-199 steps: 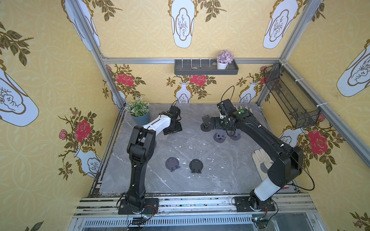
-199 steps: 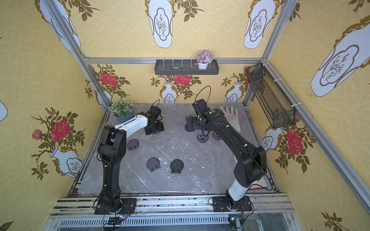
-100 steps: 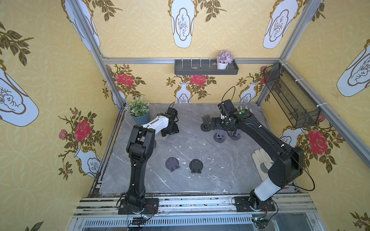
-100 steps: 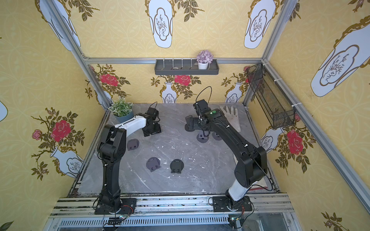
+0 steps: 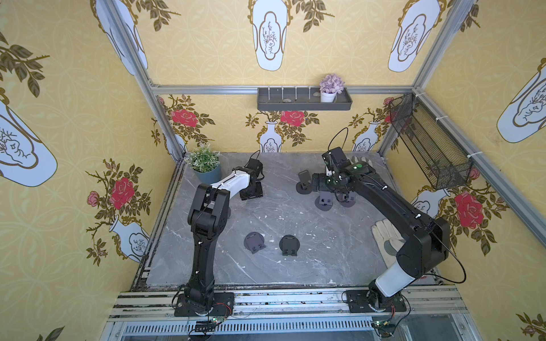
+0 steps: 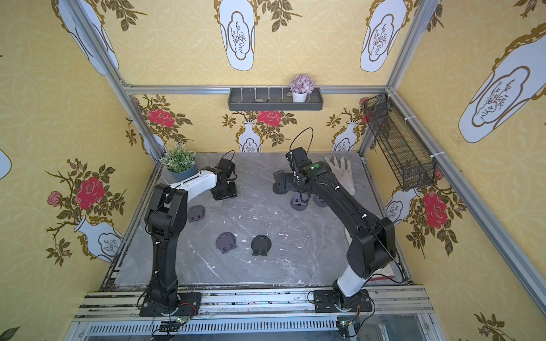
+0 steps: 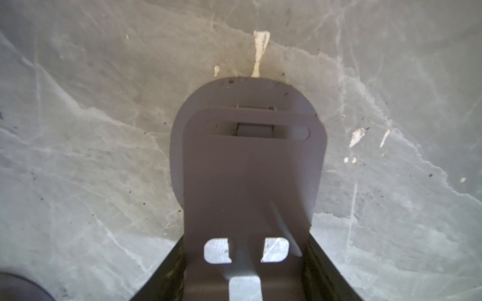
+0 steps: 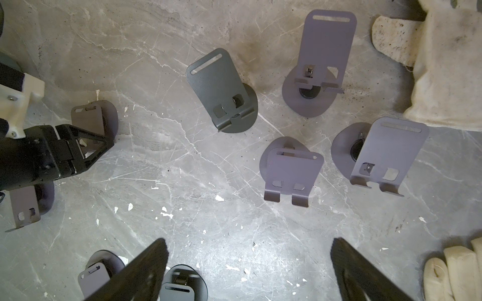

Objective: Open the phone stand
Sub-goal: Pick up the phone stand at the center of the board.

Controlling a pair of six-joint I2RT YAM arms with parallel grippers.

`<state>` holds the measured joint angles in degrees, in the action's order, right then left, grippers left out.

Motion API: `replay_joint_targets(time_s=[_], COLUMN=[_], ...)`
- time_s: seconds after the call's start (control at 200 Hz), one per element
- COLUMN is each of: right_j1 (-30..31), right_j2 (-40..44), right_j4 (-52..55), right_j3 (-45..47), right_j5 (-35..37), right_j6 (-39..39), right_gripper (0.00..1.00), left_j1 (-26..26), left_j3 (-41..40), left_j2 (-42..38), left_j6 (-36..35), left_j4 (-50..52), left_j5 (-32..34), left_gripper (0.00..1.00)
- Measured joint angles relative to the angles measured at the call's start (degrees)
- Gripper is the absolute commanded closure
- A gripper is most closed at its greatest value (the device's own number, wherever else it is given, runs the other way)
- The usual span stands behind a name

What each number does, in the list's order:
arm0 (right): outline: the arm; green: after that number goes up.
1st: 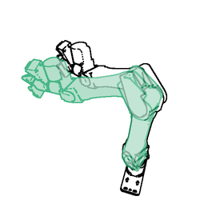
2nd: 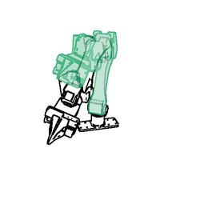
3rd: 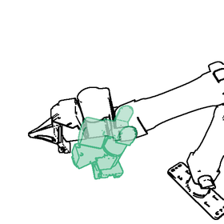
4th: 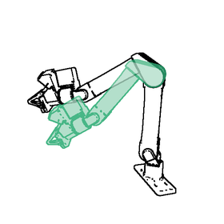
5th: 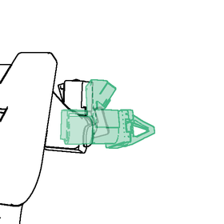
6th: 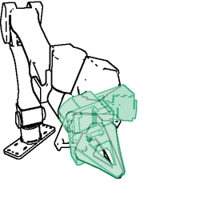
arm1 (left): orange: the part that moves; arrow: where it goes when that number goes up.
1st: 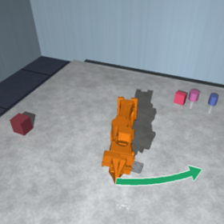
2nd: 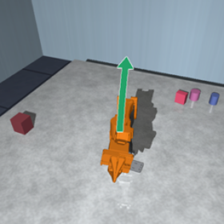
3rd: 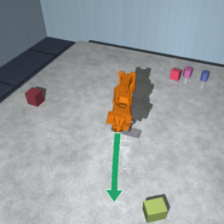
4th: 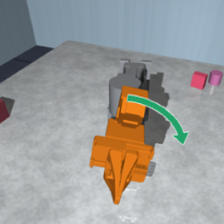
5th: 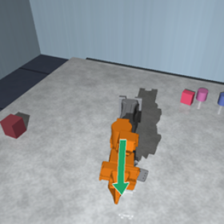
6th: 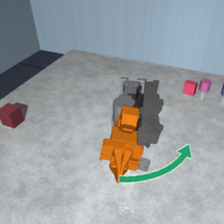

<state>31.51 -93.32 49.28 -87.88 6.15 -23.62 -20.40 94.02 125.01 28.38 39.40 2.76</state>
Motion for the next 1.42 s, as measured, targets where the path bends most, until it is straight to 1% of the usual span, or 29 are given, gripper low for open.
replay_joint_targets(time_s=[0.125,0.235,0.295,0.42,0.625,0.8,0.835,0.89,0.975,1.08,1.26,1.325,1.42], right_j1=[0.0,0.0,0.0,0.2,2.3,3.6,3.6,3.6,3.6,3.6,4.0,4.2,4.7], right_j2=[0.0,0.0,0.0,0.0,-2.9,-6.9,-7.8,-9.4,-11.6,-13.8,-15.6,-16.0,-16.3], right_j4=[0.0,-0.1,-0.2,-1.1,-3.4,-5.4,-6.1,-7.0,-8.1,-10.3,-13.0,-13.7,-14.0], right_j3=[0.0,0.0,0.0,-0.4,-3.7,-7.1,-7.5,-8.2,-9.1,-10.2,-11.1,-11.2,-11.2], right_j5=[0.0,-0.2,-1.2,-3.6,-9.0,-15.1,-16.5,-18.6,-22.0,-26.1,-31.2,-32.4,-34.0], right_j6=[-0.1,-0.2,-0.3,-0.3,-0.4,-2.4,-3.1,-3.9,-5.6,-7.5,-9.6,-9.8,-10.3], right_gripper=[0.02,0.02,0.02,0.02,0.02,0.00,0.01,0.04,0.11,0.28,0.50,0.54,0.56], left_j1=[0.0,-0.2,-0.3,-0.4,-0.5,-0.5,-0.5,-0.5,-0.5,-0.5,-0.5,-0.5,-0.4], left_j3=[-0.2,-2.1,-4.5,-12.2,-25.0,-33.5,-35.0,-37.0,-39.6,-41.6,-43.4,-43.4,-43.4], left_j2=[-0.4,-2.7,-4.9,-11.1,-22.1,-31.1,-32.7,-34.9,-37.5,-39.3,-40.5,-40.5,-40.5], left_j6=[-1.7,-3.2,-4.0,-5.4,-7.0,-7.5,-7.6,-7.5,-7.4,-6.7,-5.2,-4.3,-3.9], left_j4=[0.3,0.2,-0.4,-3.3,-11.1,-19.1,-21.3,-24.1,-28.5,-33.1,-38.4,-39.6,-40.7], left_j5=[0.6,0.9,0.9,-0.1,-5.7,-13.5,-15.4,-18.0,-22.2,-26.6,-31.1,-31.9,-32.7], left_gripper=[0.49,0.50,0.50,0.50,0.49,0.50,0.50,0.50,0.50,0.50,0.50,0.50,0.50])
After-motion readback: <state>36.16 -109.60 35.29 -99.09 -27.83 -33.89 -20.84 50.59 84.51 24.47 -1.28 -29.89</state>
